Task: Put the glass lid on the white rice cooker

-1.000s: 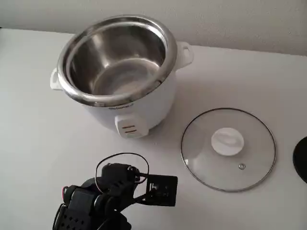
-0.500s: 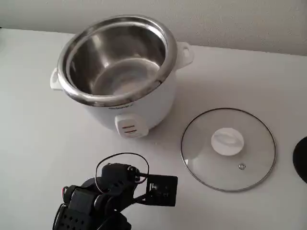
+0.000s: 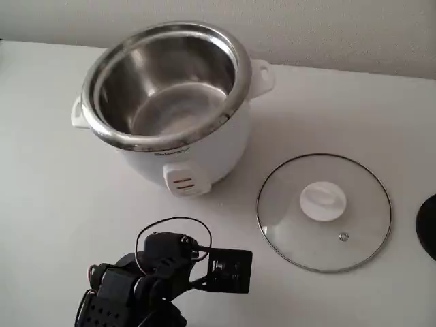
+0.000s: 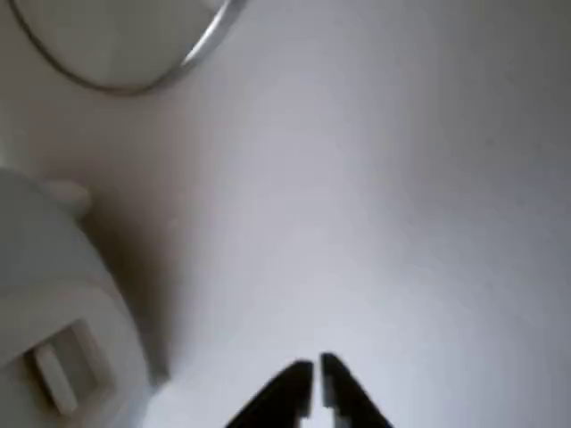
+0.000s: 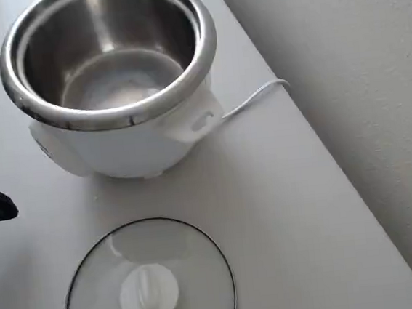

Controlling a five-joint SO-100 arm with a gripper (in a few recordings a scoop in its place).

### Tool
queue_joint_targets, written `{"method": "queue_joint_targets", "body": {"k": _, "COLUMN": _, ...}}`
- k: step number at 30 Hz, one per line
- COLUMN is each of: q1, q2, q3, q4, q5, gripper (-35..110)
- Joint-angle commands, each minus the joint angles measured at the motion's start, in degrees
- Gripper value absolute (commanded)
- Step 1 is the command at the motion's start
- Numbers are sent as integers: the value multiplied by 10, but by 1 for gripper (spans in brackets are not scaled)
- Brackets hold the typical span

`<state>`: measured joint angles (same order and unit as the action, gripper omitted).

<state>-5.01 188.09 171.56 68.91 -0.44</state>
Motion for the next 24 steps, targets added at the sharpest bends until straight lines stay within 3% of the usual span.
{"method": "queue_joint_targets", "body": {"k": 1, "q1": -1, "q2": 4, "q3": 1, "q4": -11, "q5": 1, "gripper": 1}}
{"method": "queue_joint_targets", "body": {"k": 24, "q1": -21, "q2": 4, "q3": 1, "q4": -11, "q5": -21, "gripper": 2}}
